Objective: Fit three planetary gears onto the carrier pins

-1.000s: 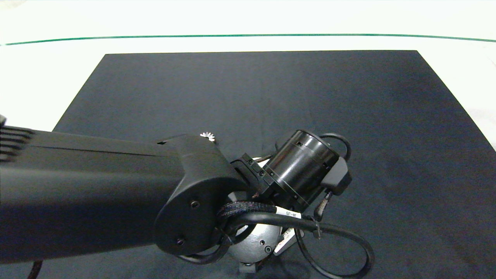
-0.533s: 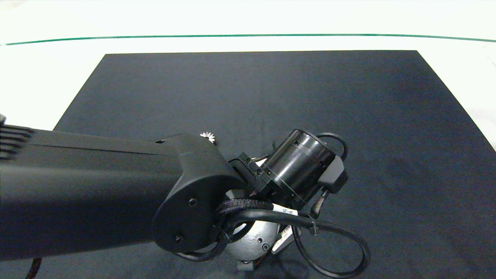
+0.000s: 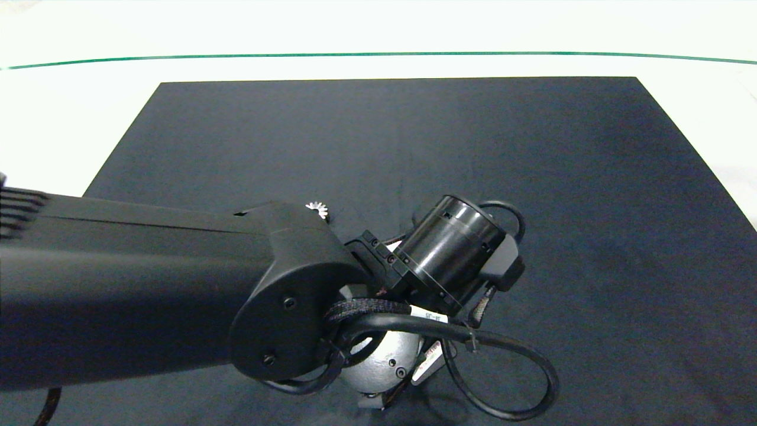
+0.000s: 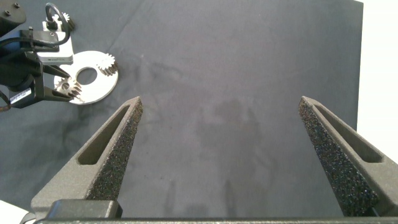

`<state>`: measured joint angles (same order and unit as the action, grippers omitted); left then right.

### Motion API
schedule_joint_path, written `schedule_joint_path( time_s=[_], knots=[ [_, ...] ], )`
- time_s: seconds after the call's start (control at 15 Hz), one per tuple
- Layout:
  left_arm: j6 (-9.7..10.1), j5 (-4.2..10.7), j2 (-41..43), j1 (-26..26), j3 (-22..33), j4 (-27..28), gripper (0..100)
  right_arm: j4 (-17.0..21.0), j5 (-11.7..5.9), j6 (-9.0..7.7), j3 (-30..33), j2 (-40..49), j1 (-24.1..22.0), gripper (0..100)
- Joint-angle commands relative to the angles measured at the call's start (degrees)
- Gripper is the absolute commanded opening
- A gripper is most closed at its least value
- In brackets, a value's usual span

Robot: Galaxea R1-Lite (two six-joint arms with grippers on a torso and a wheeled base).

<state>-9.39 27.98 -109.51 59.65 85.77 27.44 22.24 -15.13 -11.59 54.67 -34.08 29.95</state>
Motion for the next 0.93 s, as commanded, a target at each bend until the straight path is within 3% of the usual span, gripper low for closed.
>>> schedule_joint_path(
  time_s=[0.07, 0.73, 0.8, 0.93],
  knots=[
    [-0.02, 0.24, 0.1, -0.1, -0.4, 0.2, 10, 0.2, -0.08, -0.10, -0.1, 0.0, 0.1, 100],
    [0.16, 0.32, 0.0, -0.3, -0.6, 0.1, 10, 0.2, 0.01, -0.10, -0.1, 0.2, 0.1, 100],
    [0.25, 0.32, 0.1, -0.2, -0.6, 0.1, 100, 0.2, 0.01, -0.10, -0.1, 0.1, 0.1, 100],
    [0.42, 0.32, 0.5, -0.1, -0.6, 0.2, 100, 0.2, 0.01, -0.10, -0.1, 0.0, 0.2, 100]
  ],
)
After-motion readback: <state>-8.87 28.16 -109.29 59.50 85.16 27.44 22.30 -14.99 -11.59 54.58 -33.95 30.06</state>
